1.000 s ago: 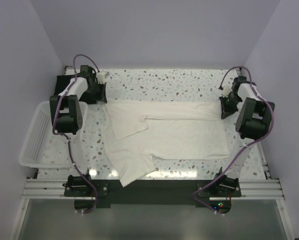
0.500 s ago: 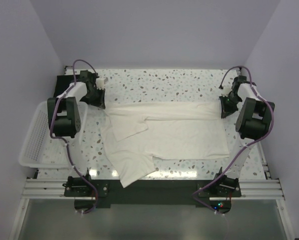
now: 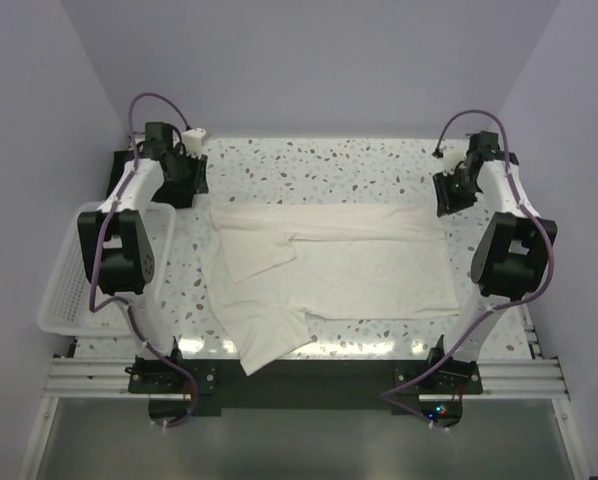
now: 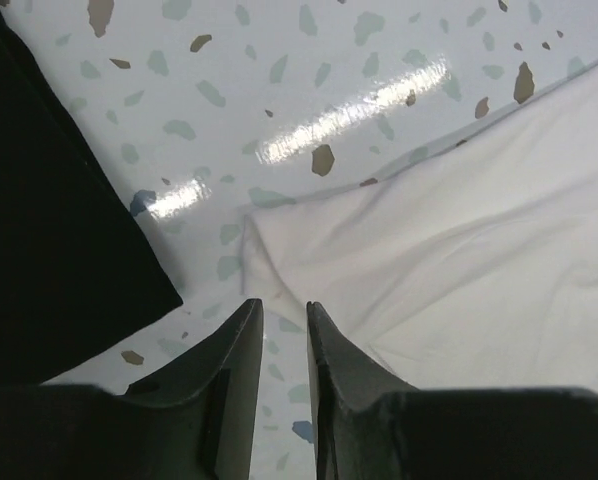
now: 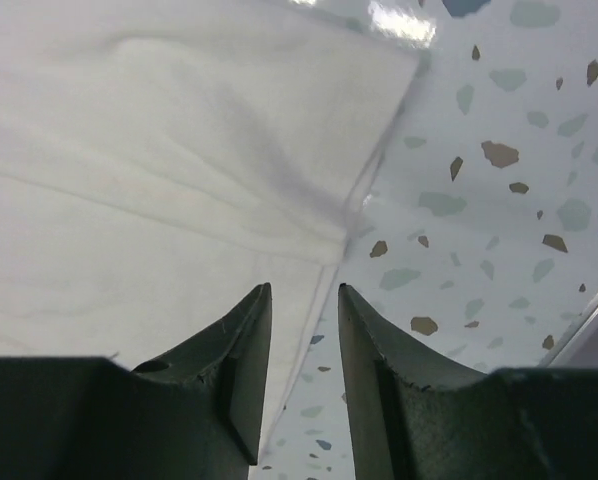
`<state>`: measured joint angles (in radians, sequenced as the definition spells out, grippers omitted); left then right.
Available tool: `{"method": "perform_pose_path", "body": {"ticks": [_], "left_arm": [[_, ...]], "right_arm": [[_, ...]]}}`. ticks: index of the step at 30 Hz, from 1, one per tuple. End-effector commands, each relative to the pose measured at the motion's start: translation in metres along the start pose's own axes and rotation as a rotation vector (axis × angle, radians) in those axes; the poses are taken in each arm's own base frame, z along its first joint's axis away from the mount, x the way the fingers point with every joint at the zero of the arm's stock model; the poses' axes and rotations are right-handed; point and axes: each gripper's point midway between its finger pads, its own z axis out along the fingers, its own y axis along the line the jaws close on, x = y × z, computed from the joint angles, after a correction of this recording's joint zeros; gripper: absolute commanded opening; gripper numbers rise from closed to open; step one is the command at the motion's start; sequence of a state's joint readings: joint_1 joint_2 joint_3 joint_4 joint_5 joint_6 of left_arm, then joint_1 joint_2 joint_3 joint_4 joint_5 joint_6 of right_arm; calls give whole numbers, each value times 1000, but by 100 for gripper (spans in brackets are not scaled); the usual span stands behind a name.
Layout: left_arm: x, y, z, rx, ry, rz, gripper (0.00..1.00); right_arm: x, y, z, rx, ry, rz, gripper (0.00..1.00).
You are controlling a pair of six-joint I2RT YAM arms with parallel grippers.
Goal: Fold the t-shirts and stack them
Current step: Fold the tshirt
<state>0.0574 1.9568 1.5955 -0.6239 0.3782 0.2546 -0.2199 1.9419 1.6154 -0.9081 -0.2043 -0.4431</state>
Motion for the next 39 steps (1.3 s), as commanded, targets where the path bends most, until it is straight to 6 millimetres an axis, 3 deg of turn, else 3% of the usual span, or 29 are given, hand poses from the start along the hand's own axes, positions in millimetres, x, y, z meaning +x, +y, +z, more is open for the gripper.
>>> {"method": "perform_pose_path", "body": {"ticks": [1, 3, 6, 10, 15, 19, 21, 24, 25, 26, 28, 30, 31, 32, 33, 35, 39], "left_arm": [[28, -32, -5, 86, 65, 15, 28], [41, -37, -3, 93, 88, -10, 25], [62, -50, 5, 134, 129, -37, 17], [80, -70, 15, 188, 169, -46, 9], [97, -70, 32, 180, 205, -90, 7], [91, -63, 48, 168, 203, -109, 6], [87, -60, 52, 161, 201, -108, 6], [63, -62, 43, 182, 146, -74, 11], [60, -66, 37, 201, 138, -55, 14], [48, -71, 23, 215, 100, -32, 16], [51, -85, 5, 260, 94, -27, 24], [45, -100, -22, 285, 43, -12, 32], [63, -107, -27, 303, 73, -28, 34], [62, -113, -39, 299, 52, -21, 37], [79, -119, -40, 308, 84, -42, 38], [93, -127, -49, 316, 113, -68, 40], [141, -139, -49, 324, 222, -76, 42]], "right_arm": [[-24, 41, -14, -37, -86, -161, 32], [-27, 56, -4, -52, -75, -195, 29], [-27, 61, 14, -61, -44, -194, 23], [-21, 54, 38, -45, -2, -188, 20], [-15, 39, 69, -1, 45, -177, 18], [-16, 24, 89, 51, 67, -165, 17], [-26, 17, 89, 78, 49, -160, 17], [-43, 20, 80, 58, 5, -141, 19], [-55, 24, 67, 52, -35, -135, 20], [-58, 32, 57, 21, -46, -128, 21], [-71, 60, 26, -84, -130, -109, 27], [-78, 92, 9, -181, -187, -119, 35], [-74, 105, 2, -214, -194, -95, 38], [-82, 125, -11, -246, -237, -107, 40], [-82, 144, -16, -299, -242, -86, 41], [-84, 187, -20, -403, -251, -103, 41], [-82, 257, -5, -546, -197, -55, 41]]}}
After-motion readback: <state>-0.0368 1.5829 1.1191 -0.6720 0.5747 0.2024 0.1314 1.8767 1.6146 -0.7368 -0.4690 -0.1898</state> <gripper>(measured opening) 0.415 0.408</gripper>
